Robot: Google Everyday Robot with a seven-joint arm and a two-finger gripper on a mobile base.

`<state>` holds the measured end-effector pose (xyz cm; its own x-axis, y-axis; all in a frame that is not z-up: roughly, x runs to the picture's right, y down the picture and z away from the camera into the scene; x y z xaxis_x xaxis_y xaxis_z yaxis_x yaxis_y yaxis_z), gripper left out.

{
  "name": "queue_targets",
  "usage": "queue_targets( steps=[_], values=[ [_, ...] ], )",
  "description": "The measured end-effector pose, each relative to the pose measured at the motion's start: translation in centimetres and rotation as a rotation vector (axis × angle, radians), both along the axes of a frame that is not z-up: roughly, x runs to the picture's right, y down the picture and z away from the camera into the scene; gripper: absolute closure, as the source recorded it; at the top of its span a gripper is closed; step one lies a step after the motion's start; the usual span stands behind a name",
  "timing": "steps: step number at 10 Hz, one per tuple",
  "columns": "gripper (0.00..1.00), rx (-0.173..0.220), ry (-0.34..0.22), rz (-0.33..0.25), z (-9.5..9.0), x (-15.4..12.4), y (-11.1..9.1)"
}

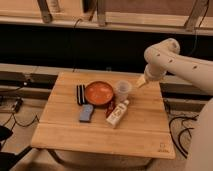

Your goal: Place the ceramic cup in the ceramic bowl

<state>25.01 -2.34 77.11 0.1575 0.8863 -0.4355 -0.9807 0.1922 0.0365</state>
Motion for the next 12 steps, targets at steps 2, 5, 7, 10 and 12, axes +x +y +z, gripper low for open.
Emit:
queue_targets(
  steps=[2,5,7,10,12],
  values=[
    [0.20,0.000,0.000,0.000,0.00,0.00,0.00],
    [0.20,0.000,0.000,0.000,0.00,0.00,0.01],
    [0.20,0.000,0.000,0.000,0.00,0.00,0.00],
    [0.20,0.000,0.000,0.000,0.01,0.00,0.01],
    [0.20,0.006,0.001,-0.006,0.15,-0.18,-0.50]
  ],
)
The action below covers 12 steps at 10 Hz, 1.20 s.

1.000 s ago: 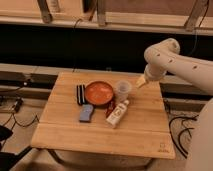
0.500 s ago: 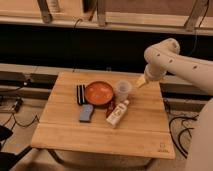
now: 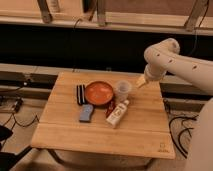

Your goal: Place the ceramic cup in the ceramic bowl

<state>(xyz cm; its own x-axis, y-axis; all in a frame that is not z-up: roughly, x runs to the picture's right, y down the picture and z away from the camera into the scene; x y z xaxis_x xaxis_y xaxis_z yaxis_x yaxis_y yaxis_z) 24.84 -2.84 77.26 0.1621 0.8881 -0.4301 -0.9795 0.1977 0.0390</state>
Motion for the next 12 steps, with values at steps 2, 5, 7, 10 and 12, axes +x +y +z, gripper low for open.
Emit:
queue_targets(
  steps=[2,5,7,10,12],
  values=[
    [0.20,0.027,-0.039,-0.018,1.2,-2.7,-2.3],
    [0.20,0.041,-0.106,-0.046,4.1,-6.5,-4.6],
    [0.20,0.024,-0.117,-0.043,7.1,-7.4,-5.1],
    [0.20,0.017,-0.112,-0.034,7.8,-7.3,-5.0],
    [0.20,0.014,-0.112,-0.031,7.9,-7.3,-4.9]
  ],
)
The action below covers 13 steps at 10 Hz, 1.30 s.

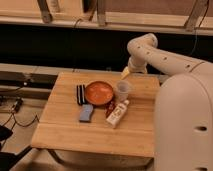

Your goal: Place the ceramic cup in the ceramic bowl

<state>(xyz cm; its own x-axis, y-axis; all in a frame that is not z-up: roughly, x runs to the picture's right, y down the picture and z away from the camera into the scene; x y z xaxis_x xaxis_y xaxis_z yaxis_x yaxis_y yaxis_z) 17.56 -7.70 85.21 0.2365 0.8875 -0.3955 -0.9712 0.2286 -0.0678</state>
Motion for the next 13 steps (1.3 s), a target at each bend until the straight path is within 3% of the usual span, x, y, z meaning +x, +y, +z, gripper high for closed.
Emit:
queue_targets(
  steps=[3,7,9,10,13],
  values=[
    [0.20,-0.079,0.014,0.019,2.5,-0.1,3.3],
    [0.20,-0.176,0.045,0.105,5.6,0.7,6.2],
    [0.32,-0.230,0.029,0.145,7.0,0.3,7.5],
    [0.43,-0.254,0.014,0.150,7.6,-0.2,8.0],
    [0.73,-0.257,0.011,0.139,8.2,-0.6,7.3]
  ],
)
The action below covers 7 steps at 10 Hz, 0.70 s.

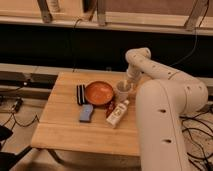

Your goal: Place the ceramic cup in the ceramic bowl

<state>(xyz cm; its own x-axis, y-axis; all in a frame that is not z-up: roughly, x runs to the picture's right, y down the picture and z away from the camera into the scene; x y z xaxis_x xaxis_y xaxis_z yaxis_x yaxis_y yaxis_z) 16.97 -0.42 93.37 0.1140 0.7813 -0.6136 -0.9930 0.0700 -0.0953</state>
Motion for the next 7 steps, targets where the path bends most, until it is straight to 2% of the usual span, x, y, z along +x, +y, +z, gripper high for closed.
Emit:
queue_targets(
  steps=[1,3,6,7],
  values=[
    [0.85,0.014,0.009,-0.004,-0.2,0.2,-0.6],
    [0.99,0.050,0.020,0.012,-1.1,0.8,-2.0],
    [1.00,0.146,0.019,0.026,-3.5,1.5,-5.5],
    [1.00,0.193,0.006,0.018,-4.9,1.2,-7.2]
  ],
)
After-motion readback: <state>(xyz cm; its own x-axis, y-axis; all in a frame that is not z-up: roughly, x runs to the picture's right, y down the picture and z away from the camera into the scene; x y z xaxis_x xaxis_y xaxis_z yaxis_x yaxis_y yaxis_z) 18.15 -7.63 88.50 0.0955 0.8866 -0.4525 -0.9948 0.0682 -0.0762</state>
